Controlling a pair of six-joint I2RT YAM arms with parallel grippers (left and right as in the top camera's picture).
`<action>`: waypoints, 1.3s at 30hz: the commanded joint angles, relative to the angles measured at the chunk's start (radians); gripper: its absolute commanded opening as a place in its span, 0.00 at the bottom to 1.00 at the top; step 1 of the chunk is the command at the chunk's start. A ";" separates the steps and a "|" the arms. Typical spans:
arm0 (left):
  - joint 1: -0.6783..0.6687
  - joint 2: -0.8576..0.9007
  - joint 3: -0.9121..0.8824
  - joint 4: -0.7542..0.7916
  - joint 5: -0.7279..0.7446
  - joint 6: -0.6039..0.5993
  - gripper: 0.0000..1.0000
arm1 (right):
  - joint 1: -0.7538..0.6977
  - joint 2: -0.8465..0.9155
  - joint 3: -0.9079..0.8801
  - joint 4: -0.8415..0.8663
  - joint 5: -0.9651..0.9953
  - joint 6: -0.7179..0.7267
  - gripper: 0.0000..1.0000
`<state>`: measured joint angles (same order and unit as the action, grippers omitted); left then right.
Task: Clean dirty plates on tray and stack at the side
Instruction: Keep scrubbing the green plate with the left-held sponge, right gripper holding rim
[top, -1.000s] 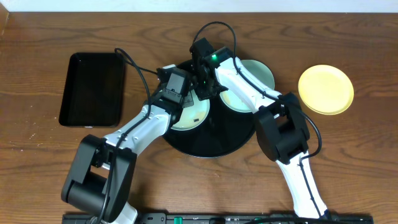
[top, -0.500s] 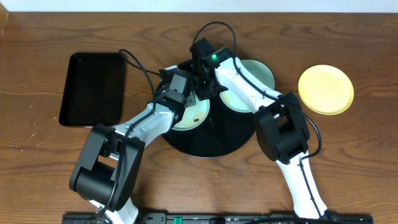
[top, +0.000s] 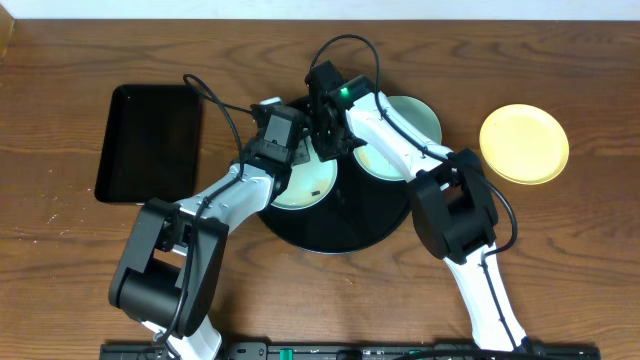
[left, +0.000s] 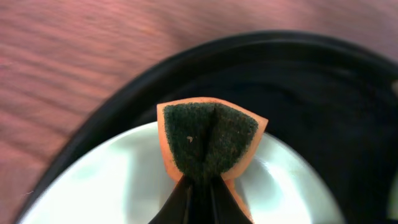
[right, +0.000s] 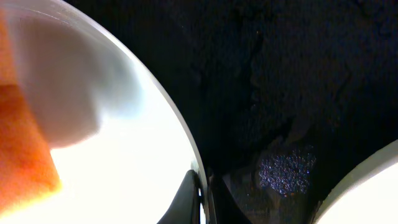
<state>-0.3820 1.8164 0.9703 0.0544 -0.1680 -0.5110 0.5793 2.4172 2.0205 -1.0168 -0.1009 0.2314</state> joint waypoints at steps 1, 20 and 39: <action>0.001 0.010 0.001 0.039 0.144 0.017 0.08 | 0.014 0.024 -0.027 -0.016 0.022 0.015 0.02; 0.049 0.119 0.000 0.037 0.032 0.002 0.08 | 0.017 0.024 -0.027 -0.021 0.023 0.015 0.02; 0.072 -0.018 0.001 -0.076 -0.197 0.197 0.08 | 0.017 0.024 -0.027 -0.019 0.026 0.015 0.02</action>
<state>-0.3344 1.8515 0.9760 0.0002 -0.2703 -0.3424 0.5793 2.4172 2.0205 -1.0210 -0.1005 0.2314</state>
